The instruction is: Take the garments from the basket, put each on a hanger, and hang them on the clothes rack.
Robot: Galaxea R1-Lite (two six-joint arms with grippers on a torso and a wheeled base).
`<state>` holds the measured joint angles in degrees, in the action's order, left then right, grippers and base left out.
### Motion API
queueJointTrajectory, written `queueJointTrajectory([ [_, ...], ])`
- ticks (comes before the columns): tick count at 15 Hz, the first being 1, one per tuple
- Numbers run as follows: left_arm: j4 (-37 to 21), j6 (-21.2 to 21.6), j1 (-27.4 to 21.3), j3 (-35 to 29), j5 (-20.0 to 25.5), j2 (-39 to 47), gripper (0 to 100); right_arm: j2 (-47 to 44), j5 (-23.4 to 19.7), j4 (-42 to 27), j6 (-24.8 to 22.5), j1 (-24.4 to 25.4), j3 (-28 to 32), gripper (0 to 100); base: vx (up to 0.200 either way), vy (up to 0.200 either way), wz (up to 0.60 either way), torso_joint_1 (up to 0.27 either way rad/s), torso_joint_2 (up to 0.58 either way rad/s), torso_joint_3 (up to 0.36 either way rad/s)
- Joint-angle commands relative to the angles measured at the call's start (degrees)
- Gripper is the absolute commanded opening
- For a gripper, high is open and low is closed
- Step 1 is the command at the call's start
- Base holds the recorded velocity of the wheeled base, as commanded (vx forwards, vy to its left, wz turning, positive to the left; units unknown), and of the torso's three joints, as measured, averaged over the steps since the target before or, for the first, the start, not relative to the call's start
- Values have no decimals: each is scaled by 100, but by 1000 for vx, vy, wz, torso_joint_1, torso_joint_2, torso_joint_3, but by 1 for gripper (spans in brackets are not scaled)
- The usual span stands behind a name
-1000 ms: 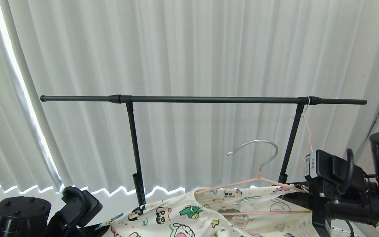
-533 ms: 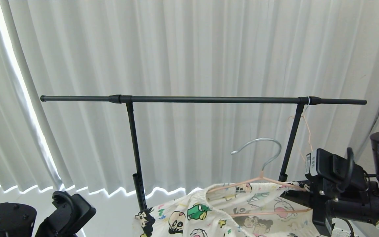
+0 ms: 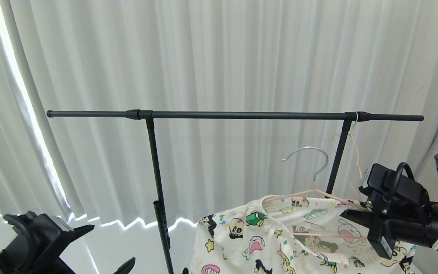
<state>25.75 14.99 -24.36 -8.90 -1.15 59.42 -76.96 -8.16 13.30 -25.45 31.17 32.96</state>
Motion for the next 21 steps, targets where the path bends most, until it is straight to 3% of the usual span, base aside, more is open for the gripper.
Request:
queueJointTrajectory([
  [1, 1, 3, 36, -270, -8, -176, 100, -3, 235, -3, 32, -32, -27, 0, 0, 0, 0, 0, 0, 0],
  [5, 1, -102, 168, -815, -52, -141, 100, 155, 701, -56, 190, -41, -167, 0, 0, 0, 0, 0, 0, 0],
  [6, 1, -67, 397, -885, -140, -123, 100, 216, 1158, -161, 550, -41, -176, 0, 0, 0, 0, 0, 0, 0],
  [8, -8, -40, 695, -885, -386, -115, 100, 322, 1642, -495, 1209, -41, -71, 0, 0, 0, 0, 0, 0, 0],
  [11, -26, 294, 906, -736, -966, -123, 100, 594, 1932, -1339, 1833, -41, 44, 0, 0, 0, 0, 0, 0, 0],
  [13, -17, 276, 915, -639, -1010, -123, 100, 656, 2433, -1752, 2097, -59, 8, 0, 0, 0, 0, 0, 0, 0],
  [17, -17, 276, 924, -543, -1010, -150, 100, 445, 2626, -1840, 2818, -120, 123, 0, 0, 0, 0, 0, 0, 0],
  [19, -17, 267, 924, -525, -1010, -141, 100, 137, 2652, -1849, 3292, -129, 439, 0, 0, 0, 0, 0, 0, 0],
  [21, -17, 285, 924, -437, -1010, -141, 100, -575, 2819, -2024, 3547, -410, 1292, 0, 0, 0, 0, 0, 0, 0],
])
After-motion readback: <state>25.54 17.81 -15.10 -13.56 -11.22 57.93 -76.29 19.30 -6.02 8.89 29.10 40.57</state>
